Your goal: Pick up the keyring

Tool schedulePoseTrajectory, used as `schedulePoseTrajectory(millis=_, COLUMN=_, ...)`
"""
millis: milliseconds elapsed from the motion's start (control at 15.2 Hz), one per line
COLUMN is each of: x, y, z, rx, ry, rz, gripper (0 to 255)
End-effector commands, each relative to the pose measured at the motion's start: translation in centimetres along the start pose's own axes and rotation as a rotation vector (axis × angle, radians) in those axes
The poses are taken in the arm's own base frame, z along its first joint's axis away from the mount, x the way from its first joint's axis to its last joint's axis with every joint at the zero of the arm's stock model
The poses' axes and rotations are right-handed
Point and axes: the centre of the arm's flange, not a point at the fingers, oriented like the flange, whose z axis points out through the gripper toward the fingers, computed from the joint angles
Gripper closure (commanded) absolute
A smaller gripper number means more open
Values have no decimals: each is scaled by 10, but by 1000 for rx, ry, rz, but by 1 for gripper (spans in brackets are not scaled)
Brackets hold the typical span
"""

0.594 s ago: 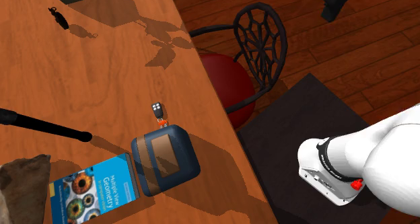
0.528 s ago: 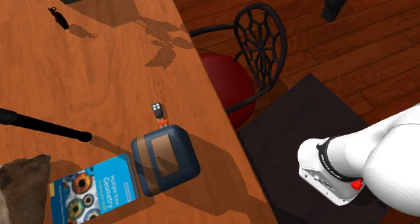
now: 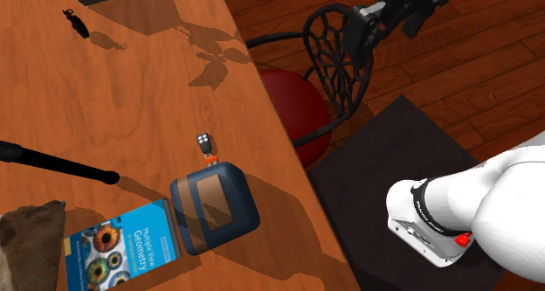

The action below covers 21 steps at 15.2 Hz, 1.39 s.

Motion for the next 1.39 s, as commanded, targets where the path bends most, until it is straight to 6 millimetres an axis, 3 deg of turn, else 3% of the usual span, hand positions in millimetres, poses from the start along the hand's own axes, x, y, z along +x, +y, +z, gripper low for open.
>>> schedulePoseTrajectory(millis=0, x=6, y=-21, z=15, rx=5, ry=9, rz=4, gripper=0)
schedulePoseTrajectory(millis=1320, x=75, y=-225, z=154, rx=44, ry=75, rz=33, gripper=0)
